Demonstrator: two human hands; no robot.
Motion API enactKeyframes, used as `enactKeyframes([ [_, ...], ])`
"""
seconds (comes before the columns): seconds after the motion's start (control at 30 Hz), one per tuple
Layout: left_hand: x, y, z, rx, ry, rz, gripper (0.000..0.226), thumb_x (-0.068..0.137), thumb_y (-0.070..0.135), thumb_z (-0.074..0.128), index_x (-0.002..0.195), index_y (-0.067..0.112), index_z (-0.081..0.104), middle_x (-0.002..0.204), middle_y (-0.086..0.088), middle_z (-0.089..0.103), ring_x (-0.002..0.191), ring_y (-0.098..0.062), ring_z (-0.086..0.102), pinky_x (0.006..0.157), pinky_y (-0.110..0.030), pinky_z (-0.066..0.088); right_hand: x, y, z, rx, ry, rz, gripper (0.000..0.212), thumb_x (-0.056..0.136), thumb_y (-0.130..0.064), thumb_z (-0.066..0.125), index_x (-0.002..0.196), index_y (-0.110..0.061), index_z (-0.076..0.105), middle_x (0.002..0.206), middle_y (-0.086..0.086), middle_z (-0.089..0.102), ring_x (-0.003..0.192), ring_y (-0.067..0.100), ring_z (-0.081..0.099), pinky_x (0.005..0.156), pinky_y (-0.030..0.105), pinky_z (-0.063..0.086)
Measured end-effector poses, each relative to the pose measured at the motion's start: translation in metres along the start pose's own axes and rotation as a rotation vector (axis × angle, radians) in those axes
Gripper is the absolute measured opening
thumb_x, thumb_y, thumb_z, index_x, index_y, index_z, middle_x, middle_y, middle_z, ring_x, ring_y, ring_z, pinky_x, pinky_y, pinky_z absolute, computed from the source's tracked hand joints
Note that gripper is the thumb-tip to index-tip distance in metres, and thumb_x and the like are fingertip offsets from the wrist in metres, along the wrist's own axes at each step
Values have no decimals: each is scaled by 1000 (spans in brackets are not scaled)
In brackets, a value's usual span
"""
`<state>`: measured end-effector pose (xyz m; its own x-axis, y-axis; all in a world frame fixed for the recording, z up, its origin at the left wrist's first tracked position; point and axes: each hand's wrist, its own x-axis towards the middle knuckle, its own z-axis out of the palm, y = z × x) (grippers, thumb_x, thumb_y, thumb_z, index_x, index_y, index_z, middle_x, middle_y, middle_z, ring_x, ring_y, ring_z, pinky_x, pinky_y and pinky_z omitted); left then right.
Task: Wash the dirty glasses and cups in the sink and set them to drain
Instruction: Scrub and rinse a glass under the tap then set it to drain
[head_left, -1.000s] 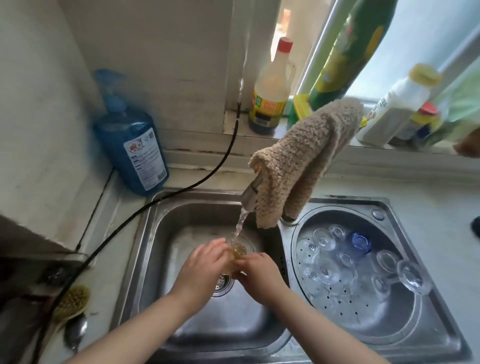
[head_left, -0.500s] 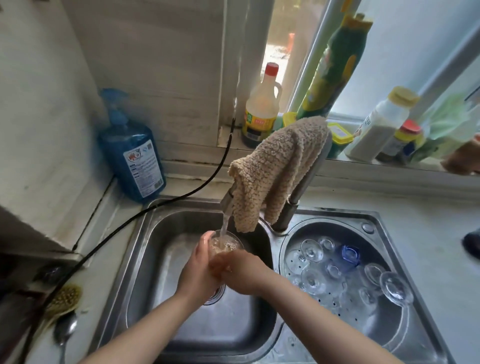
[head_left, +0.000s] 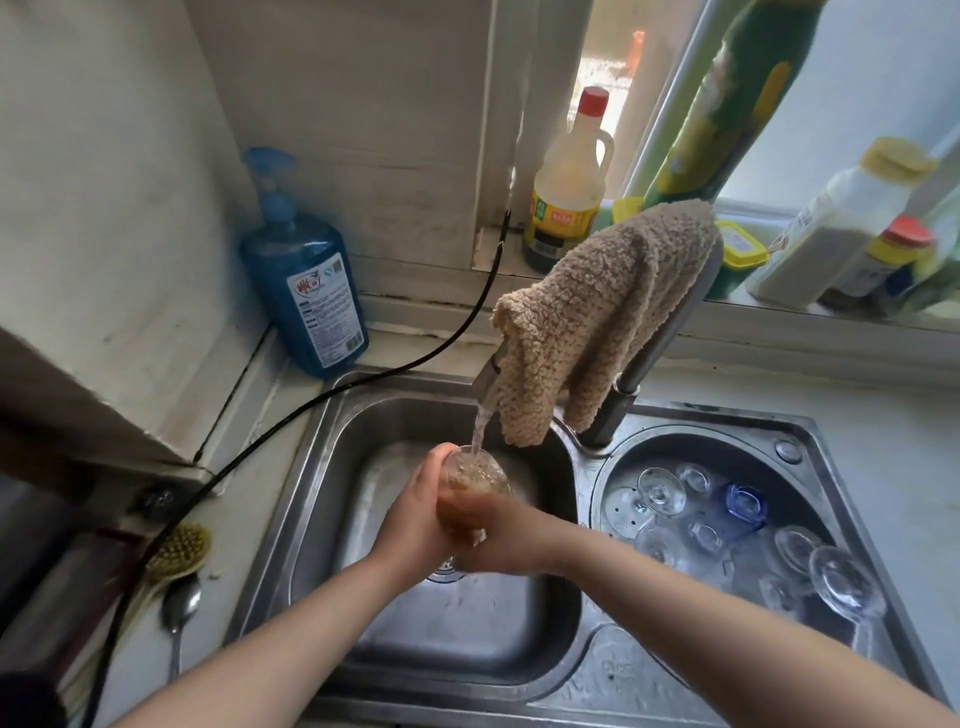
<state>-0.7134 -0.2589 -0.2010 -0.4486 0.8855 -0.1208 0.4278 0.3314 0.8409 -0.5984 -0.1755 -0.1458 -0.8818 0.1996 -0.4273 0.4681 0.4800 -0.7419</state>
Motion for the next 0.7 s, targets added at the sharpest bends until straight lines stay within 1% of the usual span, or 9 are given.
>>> enactKeyframes([
  [0.07,1,-1,0,12,9,-3,94,57,8,82,138,21,38,123,6,51,104,-10,53,87,-12,39,1,1,-3,3,-4,-1,57,81,-2,61,135,-15,49,127,7,59,114,22,56,99,35,44],
  [0.17,2,3,-3,24,-43,-15,91,55,9,84,133,25,38,115,12,49,102,-11,54,83,-12,42,4,23,-11,-546,-66,46,62,83,-2,54,139,-25,45,138,1,52,128,23,46,109,39,35],
  [0.23,2,4,-4,4,-77,-43,88,58,13,86,131,24,38,110,14,50,98,-9,56,76,-5,41,5,40,-18,-896,-42,-124,58,83,-2,52,138,-21,47,146,-1,43,141,19,29,118,46,12],
  [0.3,4,4,-8,-16,-143,-100,91,58,17,89,131,24,37,111,9,56,97,-11,60,79,-10,47,11,53,-19,-930,91,-277,47,80,-6,61,125,-16,60,137,2,54,138,20,36,115,57,15],
  [0.33,6,4,-10,-22,-201,-139,91,57,18,90,130,26,37,111,5,61,96,-12,63,81,-17,52,13,59,-17,-836,152,-298,38,79,-10,65,116,-17,67,127,2,62,130,22,47,111,58,25],
  [0.4,9,5,-19,-75,-354,-235,84,59,15,90,125,27,39,106,1,66,91,-10,66,75,-22,55,9,58,-14,-441,110,-209,22,84,-17,66,105,-20,72,110,-1,70,109,21,61,102,45,44],
  [0.5,8,4,-33,-298,-551,-404,77,60,28,89,123,25,46,111,-2,67,100,-15,67,83,-29,57,-1,50,-20,153,23,-77,15,83,-10,70,91,-23,72,90,-8,70,86,8,65,89,32,52],
  [0.57,5,5,-35,-374,-554,-435,76,57,40,87,123,29,51,112,-1,68,103,-18,66,88,-35,55,-5,47,-22,450,23,-42,19,84,-2,68,91,-20,68,87,-4,68,84,9,64,84,28,52],
  [0.7,-3,11,-25,-293,-428,-402,56,70,25,84,117,26,54,103,9,69,90,-1,66,78,-20,52,-3,38,-20,726,64,41,16,88,-1,61,94,-15,65,86,0,67,75,5,62,67,16,45],
])
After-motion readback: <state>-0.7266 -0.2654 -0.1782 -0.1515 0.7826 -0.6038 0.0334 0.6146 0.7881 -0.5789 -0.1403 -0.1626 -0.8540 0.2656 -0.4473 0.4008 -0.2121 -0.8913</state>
